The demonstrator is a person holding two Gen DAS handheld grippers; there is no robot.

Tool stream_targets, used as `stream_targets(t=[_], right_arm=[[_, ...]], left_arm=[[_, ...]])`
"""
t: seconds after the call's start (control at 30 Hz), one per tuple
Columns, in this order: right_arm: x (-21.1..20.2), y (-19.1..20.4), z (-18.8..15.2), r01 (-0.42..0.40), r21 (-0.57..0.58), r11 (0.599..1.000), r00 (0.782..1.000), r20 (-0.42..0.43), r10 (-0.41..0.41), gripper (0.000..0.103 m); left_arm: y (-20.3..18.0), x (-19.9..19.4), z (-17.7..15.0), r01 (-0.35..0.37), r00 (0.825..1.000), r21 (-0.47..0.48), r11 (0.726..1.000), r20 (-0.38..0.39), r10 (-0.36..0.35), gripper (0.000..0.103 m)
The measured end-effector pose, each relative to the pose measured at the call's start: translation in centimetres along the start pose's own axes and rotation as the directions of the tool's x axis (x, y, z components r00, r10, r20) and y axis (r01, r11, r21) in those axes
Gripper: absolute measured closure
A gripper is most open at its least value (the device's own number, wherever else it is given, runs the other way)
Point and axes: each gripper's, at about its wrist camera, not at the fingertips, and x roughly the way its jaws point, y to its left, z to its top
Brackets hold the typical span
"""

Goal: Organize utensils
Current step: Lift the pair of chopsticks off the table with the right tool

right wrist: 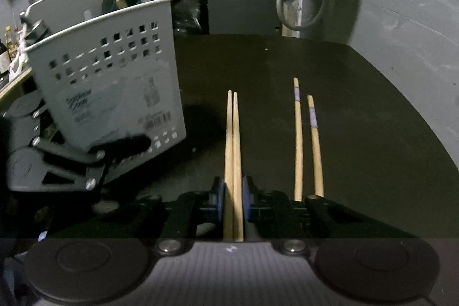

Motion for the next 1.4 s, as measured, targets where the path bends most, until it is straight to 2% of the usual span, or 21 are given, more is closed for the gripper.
stream_targets(t=[0.2, 0.4, 0.53, 0.6, 0.8, 0.87, 0.9, 0.93, 0.97, 1.07, 1.4], right_arm=[[-2.9, 0.6, -2.2, 0.019, 0.008, 1.000, 0.999, -0.051, -0.019, 0.088], [-3.7, 1.0, -2.4, 0.028, -0.009, 1.000, 0.995, -0.094, -0.029, 0.085], [-2.6, 0.7, -1.2, 0.032, -0.031, 0.999, 0.993, -0.116, -0.035, 0.063], [-2.1, 0.7, -0.6, 0.024, -0.031, 0.999, 0.991, -0.131, -0.028, 0.061], [-0.9, 0.6, 0.8, -0.003, -0.024, 1.000, 0.985, -0.171, -0.001, 0.062], [-0.7, 0.6, 1.3, -0.013, -0.025, 1.000, 0.981, -0.196, 0.008, 0.067], [-0.5, 0.5, 1.5, -0.022, -0.019, 1.000, 0.978, -0.210, 0.018, 0.070], [-0.4, 0.4, 1.8, -0.020, -0.017, 1.000, 0.975, -0.223, 0.016, 0.082], [-0.3, 0.3, 2.2, -0.015, -0.009, 1.000, 0.970, -0.243, 0.013, 0.088], [0.0, -0.1, 3.0, -0.017, 0.011, 1.000, 0.955, -0.296, 0.020, 0.088], [1.3, 0.6, 4.6, -0.005, -0.040, 0.999, 0.914, -0.406, -0.012, 0.087]], left_arm=[[0.4, 0.3, -0.2, 0.004, 1.000, -0.005, 1.000, 0.001, -0.004, 0.021], [0.7, 0.6, -0.3, 0.006, 1.000, -0.005, 1.000, 0.000, -0.006, 0.021], [0.7, 0.6, -0.4, 0.006, 1.000, -0.005, 1.000, 0.000, -0.006, 0.021], [0.7, 0.6, -0.4, 0.006, 1.000, -0.005, 1.000, 0.000, -0.006, 0.021], [0.7, 0.6, -0.3, 0.008, 1.000, -0.006, 1.000, -0.001, -0.008, 0.021], [0.8, 0.8, -0.4, 0.010, 1.000, -0.006, 1.000, -0.004, -0.010, 0.021], [0.8, 0.8, -0.4, 0.010, 1.000, -0.008, 1.000, 0.000, -0.010, 0.021], [0.9, 0.8, -0.3, 0.011, 1.000, -0.010, 1.000, 0.001, -0.011, 0.022], [0.9, 0.8, -0.3, 0.012, 1.000, -0.012, 1.000, 0.003, -0.012, 0.022], [0.9, 0.8, -0.3, 0.024, 1.000, -0.011, 1.000, 0.008, -0.024, 0.022], [1.8, 1.1, -0.8, 0.047, 0.999, -0.025, 0.999, 0.013, -0.047, 0.022]])
